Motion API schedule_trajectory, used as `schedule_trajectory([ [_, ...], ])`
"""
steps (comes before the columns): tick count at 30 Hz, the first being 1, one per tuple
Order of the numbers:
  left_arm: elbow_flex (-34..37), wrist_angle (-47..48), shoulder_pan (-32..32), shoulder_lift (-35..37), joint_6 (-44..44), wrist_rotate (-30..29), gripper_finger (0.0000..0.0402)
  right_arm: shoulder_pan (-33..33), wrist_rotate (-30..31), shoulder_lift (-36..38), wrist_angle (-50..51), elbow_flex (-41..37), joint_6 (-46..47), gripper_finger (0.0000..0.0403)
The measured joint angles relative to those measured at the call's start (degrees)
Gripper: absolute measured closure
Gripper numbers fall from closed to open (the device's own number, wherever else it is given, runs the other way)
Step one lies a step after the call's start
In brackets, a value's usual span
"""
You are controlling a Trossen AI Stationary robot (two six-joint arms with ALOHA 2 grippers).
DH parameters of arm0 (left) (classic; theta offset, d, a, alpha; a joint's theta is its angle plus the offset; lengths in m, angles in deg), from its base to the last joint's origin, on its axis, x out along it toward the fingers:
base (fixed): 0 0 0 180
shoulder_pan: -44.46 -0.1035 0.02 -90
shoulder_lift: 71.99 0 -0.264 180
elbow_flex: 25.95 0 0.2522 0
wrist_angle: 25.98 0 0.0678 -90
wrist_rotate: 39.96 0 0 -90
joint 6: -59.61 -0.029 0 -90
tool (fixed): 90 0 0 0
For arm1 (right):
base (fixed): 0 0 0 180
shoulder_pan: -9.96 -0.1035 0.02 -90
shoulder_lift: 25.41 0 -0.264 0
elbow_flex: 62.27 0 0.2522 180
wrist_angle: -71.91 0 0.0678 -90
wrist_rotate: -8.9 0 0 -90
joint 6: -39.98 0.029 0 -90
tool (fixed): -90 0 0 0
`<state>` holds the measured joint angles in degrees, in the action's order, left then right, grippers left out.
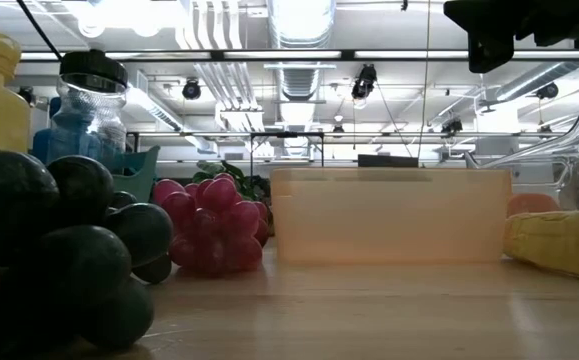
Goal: Pick & Place Food Item
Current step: Adjust the green bin
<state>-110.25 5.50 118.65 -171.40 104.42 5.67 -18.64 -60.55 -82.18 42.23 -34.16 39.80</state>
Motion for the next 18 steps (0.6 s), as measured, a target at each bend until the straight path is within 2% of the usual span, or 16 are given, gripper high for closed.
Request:
schedule_trajectory([
  [6, -0.11, -3.59, -1.58, 0.92, -7.26, 2.89, 0.0071, 0.0, 0.0, 0.0, -0.02, 0.0, 0.0, 0.0214],
  [13, -0.04, -3.38, -1.91, 0.95, -7.36, 2.38, 0.0071, 0.0, 0.0, -0.01, 0.0, 0.0, 0.0, 0.0214],
  [18, 4.35, -6.47, -1.48, 5.86, -6.39, 2.24, 0.0071, 0.0, 0.0, 0.0, -0.02, 0.0, 0.0, 0.0214],
])
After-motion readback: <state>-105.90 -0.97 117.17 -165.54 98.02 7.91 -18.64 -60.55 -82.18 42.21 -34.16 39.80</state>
